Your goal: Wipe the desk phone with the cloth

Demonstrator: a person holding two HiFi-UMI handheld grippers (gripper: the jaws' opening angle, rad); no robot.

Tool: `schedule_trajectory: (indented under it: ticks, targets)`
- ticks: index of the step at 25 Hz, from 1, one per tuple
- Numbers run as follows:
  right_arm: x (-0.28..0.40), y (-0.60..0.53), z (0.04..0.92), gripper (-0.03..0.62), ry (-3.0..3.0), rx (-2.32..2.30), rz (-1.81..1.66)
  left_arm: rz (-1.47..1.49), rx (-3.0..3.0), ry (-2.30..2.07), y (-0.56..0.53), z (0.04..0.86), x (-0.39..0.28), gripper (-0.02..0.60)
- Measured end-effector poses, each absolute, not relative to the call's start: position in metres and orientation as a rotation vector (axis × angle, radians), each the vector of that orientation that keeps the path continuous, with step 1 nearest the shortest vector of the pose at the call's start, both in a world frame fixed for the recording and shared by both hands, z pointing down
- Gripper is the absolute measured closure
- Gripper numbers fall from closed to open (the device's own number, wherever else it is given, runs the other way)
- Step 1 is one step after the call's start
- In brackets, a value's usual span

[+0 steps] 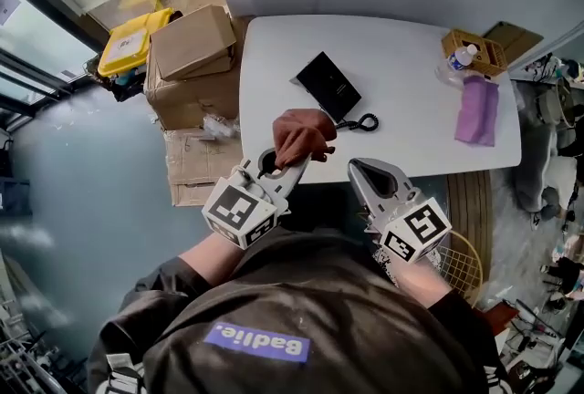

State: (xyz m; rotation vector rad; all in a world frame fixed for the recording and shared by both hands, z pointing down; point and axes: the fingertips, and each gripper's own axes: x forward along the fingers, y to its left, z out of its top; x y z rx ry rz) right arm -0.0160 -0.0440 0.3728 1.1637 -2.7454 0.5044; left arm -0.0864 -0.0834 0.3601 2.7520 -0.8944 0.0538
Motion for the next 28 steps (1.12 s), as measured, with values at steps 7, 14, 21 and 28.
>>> schedule_trajectory:
  ticks: [7,14,21,28]
  targets:
    - [0.012,-0.08,0.387,0.566,-2.766,1.075,0.564,0.143,2.677,-1.052,-0.132,0.393,-0.073,0.545]
    - [0.032,-0.117,0.408,0.566,-2.773,1.011,0.626,0.259,2.614,-1.192,-0.187,0.439,-0.072,0.545]
    - [0.046,-0.138,0.426,0.566,-2.76,0.953,0.653,0.385,2.525,-1.278,-0.239,0.499,-0.076,0.545]
    - [0.063,-0.138,0.448,0.566,-2.721,0.917,0.706,0.527,2.466,-1.29,-0.27,0.552,-0.069,0.545]
